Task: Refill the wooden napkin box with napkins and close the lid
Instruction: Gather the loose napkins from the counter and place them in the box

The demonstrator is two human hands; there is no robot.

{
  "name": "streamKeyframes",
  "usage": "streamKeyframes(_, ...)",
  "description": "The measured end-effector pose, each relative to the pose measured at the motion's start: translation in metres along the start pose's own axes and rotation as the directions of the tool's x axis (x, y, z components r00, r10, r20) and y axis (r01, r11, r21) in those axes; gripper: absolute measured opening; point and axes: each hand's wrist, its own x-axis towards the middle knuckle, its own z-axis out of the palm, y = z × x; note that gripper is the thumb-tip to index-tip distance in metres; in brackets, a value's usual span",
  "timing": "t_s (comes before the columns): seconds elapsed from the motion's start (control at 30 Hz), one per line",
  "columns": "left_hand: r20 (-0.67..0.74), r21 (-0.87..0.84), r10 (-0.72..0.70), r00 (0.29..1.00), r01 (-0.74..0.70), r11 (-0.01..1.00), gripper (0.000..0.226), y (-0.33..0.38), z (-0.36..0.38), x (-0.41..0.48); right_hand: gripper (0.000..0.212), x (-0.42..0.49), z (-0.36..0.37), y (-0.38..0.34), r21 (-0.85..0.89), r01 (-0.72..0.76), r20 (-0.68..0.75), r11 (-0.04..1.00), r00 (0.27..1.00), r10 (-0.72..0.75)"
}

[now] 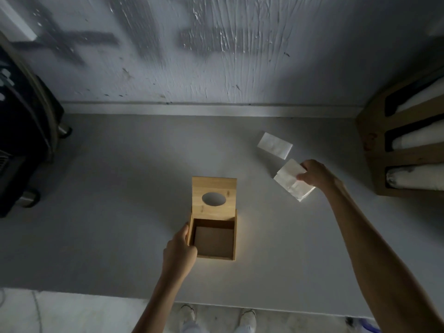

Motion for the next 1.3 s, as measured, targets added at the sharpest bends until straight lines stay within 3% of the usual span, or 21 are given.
streamKeyframes(0.2, 0.001, -0.026, 0.017, 1.000, -0.017, 1.000, 0.067, -0.001, -0.003, 0.000, 0.036, 0.000, 0.008, -0.015, -0.023, 0.008, 0.058, 1.000, 0.998, -0.006)
streamKeyframes(0.37, 0.003, -0.001, 0.018, 1.000, -0.018, 1.000, 0.070, 0.000, -0.002, 0.001, 0.047, 0.027, -0.009, -0.039, 0.114, 0.141, -0.136, 0.984, 0.983, -0.125)
streamKeyframes(0.43, -0.008, 0.002, 0.022, 1.000, -0.022, 1.000, 0.070, 0.000, -0.002, 0.004, 0.042, 0.050, -0.018, -0.053, 0.123, 0.151, -0.165, 0.981, 0.978, -0.130)
streamKeyframes(0.67, -0.012, 0.003, 0.013, 1.000, -0.013, 1.000, 0.067, 0.002, -0.004, 0.003, 0.044, 0.105, -0.012, -0.071, -0.055, 0.092, -0.038, 0.994, 0.995, -0.094)
streamKeyframes(0.9, 0.000, 0.017, 0.015, 1.000, -0.015, 1.000, 0.066, 0.002, -0.004, 0.001, 0.047, 0.116, 0.000, -0.075, -0.261, 0.119, -0.036, 0.958, 0.990, -0.133)
streamKeyframes(1.03, -0.007, 0.021, 0.010, 1.000, -0.010, 1.000, 0.064, 0.003, -0.004, 0.001, 0.056, 0.110, 0.003, -0.077, -0.233, 0.088, -0.058, 0.969, 0.993, -0.104)
streamKeyframes(1.17, -0.006, 0.027, -0.003, 1.000, 0.003, 1.000, 0.065, 0.005, -0.005, 0.000, 0.072, 0.101, 0.003, -0.081, -0.157, 0.000, 0.042, 0.988, 0.999, 0.006)
streamKeyframes(1.3, -0.011, 0.048, 0.015, 1.000, -0.014, 0.999, 0.066, 0.007, -0.005, -0.001, 0.045, 0.093, 0.004, -0.083, -0.130, 0.034, 0.135, 0.991, 0.991, -0.016)
